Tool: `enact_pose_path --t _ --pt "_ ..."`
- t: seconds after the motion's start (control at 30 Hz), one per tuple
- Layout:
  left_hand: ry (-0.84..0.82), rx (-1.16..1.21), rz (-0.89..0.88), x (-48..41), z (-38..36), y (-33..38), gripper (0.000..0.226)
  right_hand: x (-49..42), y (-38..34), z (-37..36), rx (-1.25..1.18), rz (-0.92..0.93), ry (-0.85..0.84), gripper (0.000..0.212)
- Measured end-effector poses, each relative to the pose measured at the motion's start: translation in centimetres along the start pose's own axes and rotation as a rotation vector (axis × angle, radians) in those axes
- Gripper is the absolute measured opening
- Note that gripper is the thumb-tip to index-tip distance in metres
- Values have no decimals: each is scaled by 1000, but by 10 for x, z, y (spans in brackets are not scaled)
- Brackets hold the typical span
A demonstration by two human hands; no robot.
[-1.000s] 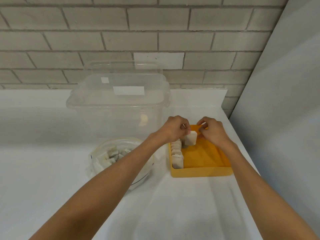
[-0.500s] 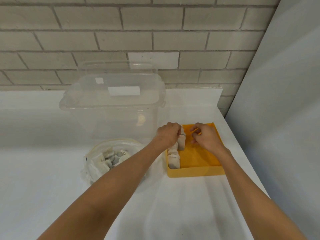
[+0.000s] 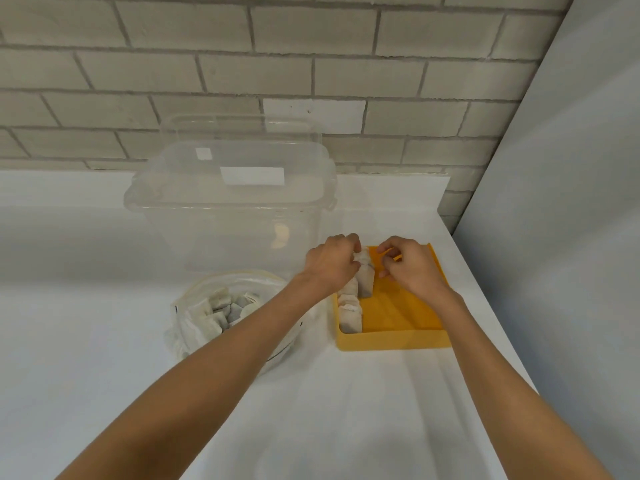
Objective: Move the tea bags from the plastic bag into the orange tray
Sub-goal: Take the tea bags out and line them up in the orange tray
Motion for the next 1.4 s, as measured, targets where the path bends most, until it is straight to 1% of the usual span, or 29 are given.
enact_pose_path --t 0.2,0.33,0.47,0.53,0.6,0.67,0.73,0.77,0.83,0.87,0.9,0.93,0.97,1.03,1.07,1.1,1.23,1.27,1.33,1.4 --pt "-46 184 19 46 48 -34 12 5 -57 -9 -22 128 -28 21" --pt "-93 265 56 74 69 -69 7 15 -98 -28 -90 218 -161 18" --pt "-106 267 111 99 79 -109 5 22 -133 -63 -82 297 -283 16" --pt "-102 218 158 108 77 -129 7 25 -142 -84 -64 315 -362 16" --pt "-112 157 220 113 71 -145 13 27 -146 -105 -12 331 -440 18" --pt "-122 108 275 119 65 -155 20 29 -147 -126 86 336 -506 24" --pt "-117 58 295 124 63 -158 22 32 -145 -143 200 312 -599 27" --pt "-115 -1 293 127 62 -160 22 35 -144 -151 243 287 -665 31" --pt "-98 -246 283 135 59 -163 32 42 -141 -161 329 256 -776 52" --pt "-67 -354 305 140 57 -165 38 45 -140 -164 381 239 -795 60" --pt "-34 -411 351 145 55 -167 42 46 -139 -165 425 216 -799 65" --pt "-15 -413 415 151 53 -169 47 46 -138 -166 458 206 -796 69" --pt "-23 -347 485 155 49 -173 51 47 -138 -166 485 211 -790 77" --pt "-105 -46 578 162 42 -184 60 48 -139 -165 498 219 -783 93" --pt "-154 108 575 164 40 -187 64 48 -138 -167 481 217 -777 97" --pt "-168 214 551 165 41 -188 66 48 -139 -166 464 220 -764 99" --pt "20 606 419 162 52 -184 62 45 -141 -156 437 290 -624 98" --pt "60 674 387 161 54 -183 65 44 -142 -151 390 307 -590 96" --pt "91 722 373 163 53 -187 76 42 -139 -145 265 309 -579 95" --pt "33 679 389 165 45 -197 82 41 -133 -144 213 279 -595 91"
Point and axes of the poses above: each hand's wrist, its own x-axis away from the middle knuckle, its own z-axis out of the back of the hand, y = z × x, the point moved 2 cm from there along -x, towards the middle knuckle, and after that the axes turned 3 degrees about z, right-handed, at the moved point
